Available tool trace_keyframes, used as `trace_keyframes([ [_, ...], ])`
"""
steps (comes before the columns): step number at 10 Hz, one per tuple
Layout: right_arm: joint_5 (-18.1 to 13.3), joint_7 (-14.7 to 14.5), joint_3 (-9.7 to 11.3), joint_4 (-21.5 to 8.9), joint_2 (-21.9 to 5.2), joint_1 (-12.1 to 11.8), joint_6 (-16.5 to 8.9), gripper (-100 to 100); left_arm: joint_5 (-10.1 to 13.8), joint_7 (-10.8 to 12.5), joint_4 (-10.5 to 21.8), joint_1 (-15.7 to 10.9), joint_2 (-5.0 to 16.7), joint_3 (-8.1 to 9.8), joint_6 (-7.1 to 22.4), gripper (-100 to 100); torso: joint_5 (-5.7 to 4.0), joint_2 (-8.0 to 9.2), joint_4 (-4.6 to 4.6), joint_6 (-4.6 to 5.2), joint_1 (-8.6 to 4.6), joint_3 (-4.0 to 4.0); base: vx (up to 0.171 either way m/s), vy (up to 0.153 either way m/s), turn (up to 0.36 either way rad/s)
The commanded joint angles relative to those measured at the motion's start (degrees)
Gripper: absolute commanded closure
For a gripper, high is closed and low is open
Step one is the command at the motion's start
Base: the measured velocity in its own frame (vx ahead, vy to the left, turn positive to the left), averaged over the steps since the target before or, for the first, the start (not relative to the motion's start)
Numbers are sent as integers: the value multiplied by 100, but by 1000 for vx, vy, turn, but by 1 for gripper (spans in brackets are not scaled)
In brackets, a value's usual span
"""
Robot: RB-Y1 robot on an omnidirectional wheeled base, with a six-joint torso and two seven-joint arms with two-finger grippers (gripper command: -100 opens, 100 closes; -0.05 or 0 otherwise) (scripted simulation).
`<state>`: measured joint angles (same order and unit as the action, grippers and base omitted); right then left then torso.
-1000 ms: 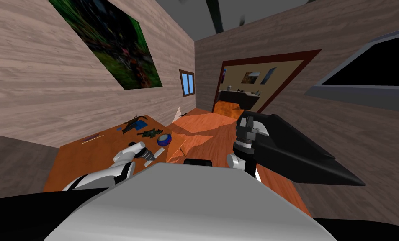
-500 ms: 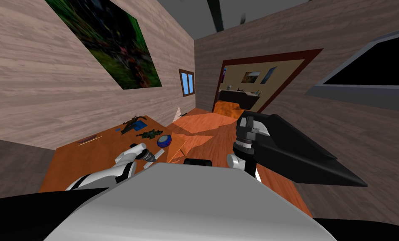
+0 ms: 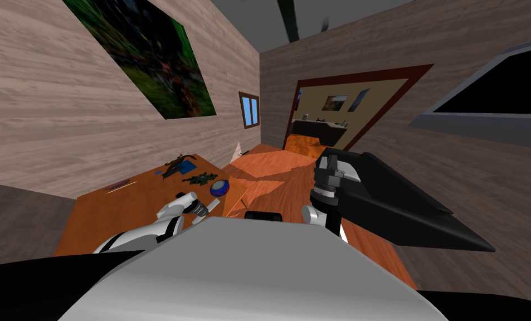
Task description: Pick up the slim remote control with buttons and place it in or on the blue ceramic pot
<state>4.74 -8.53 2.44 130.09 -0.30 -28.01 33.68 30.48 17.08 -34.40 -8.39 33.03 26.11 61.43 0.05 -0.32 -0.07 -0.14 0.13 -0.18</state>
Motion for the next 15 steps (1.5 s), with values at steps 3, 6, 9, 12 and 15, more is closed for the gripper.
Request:
trace_keyframes([
  [3, 0, 0, 0, 0, 0, 0, 0, 0, 0, 0, 0, 0, 0, 0, -1, 100, 0, -1, 0, 0, 1, 0, 0, 0, 0],
  [6, 0, 0, 0, 0, 0, 0, 0, 0, 37, 31, -118, -4, 157, 32, 246, 100, -6, 2, 2, 2, -8, 2, -8, -22, -21],
  [9, 0, 0, 0, 0, 0, 0, 0, 0, 37, 42, -143, -6, 172, 32, 281, 0, -5, 3, 1, 0, -11, 2, -7, -18, -5],
  [12, 0, 0, 1, 0, 1, 1, 0, 0, 73, 48, -258, -177, 538, 97, 281, 100, -20, 21, 7, 0, -57, 13, -58, -125, 30],
  [15, 0, 0, 1, 0, 1, 0, 0, 0, 88, 53, -133, -229, 682, 118, 273, 100, -31, 24, 10, -6, -74, 17, -40, -112, 25],
])
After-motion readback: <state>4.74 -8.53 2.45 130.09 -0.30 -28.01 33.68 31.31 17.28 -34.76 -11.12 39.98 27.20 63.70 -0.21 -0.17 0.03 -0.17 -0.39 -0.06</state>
